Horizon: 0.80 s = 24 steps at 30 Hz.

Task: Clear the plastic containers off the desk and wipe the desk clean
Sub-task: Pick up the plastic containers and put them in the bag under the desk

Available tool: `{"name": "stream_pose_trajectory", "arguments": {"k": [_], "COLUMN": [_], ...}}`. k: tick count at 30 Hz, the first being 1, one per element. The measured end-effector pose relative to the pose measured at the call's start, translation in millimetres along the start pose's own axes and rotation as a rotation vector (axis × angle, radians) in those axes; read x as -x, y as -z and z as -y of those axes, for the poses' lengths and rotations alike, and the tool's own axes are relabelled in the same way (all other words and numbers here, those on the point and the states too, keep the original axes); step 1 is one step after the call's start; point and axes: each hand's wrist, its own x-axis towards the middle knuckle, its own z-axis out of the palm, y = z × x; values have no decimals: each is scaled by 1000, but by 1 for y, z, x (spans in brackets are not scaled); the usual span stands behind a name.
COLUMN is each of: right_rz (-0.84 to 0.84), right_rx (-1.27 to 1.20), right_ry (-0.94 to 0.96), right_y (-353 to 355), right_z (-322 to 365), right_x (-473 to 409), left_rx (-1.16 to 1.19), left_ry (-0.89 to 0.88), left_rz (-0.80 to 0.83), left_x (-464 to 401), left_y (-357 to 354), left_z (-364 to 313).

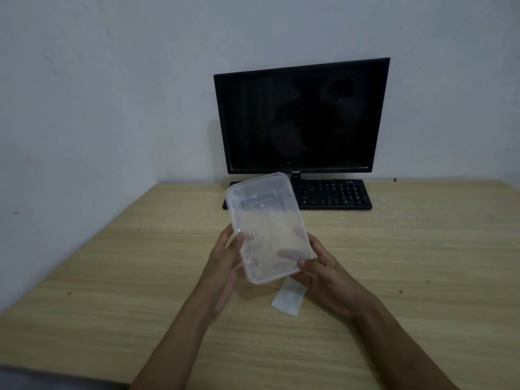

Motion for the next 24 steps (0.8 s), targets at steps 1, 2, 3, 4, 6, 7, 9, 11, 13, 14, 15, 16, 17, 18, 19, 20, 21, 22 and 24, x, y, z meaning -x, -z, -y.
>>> {"name": "stream_pose_trajectory", "arguments": {"k": [1,2,3,4,6,7,9,11,13,14,15,16,17,18,19,20,21,22,24], "right_rz": [5,3,-5,-16,-31,-36,-51,-60,-60,-64,-75,-80,-91,-107,-124,-151,-179,-209,-296], "right_rx": [-2,0,5,11,16,18,30,58,89,87,75,61,55,59,65,67,63,52,33], "right_ry": [-8,-12,-9,-1,17,21,17,7,4,5,7,5,6,12,18,31,43,59,110], "right_y": [-2,-4,-6,-7,-8,-8,-7,-9,-12,-13,-14,-15,-16,-16,-16,-16,-16,-17,-19], "right_z": [-1,-1,-2,-2,-2,-2,-2,-2,-1,0,1,2,4,5,6,9,12,15,22], "right_x": [0,-1,-1,-2,-1,-1,1,1,3,4,7,9,12,18,22,30,36,43,61], "left_rx": [12,25,30,31,39,51,78,109,133,134,125,112,97,84,73,56,37,14,-31], "left_ry": [-14,-24,-30,-34,-34,-32,-30,-38,-47,-51,-54,-59,-62,-61,-57,-50,-47,-45,-52], "left_rz": [-39,-64,-80,-88,-94,-95,-96,-110,-135,-137,-130,-121,-110,-90,-71,-44,-18,7,64], "left_x": [-1,-2,-1,-1,2,3,6,9,12,13,16,18,20,23,25,28,30,33,39], "left_y": [0,1,2,3,3,4,3,2,0,-2,-3,-5,-5,-8,-9,-13,-16,-19,-28], "left_z": [-2,-4,-5,-5,-2,-1,1,1,-1,-1,-3,-4,-5,-7,-9,-10,-11,-12,-13]}}
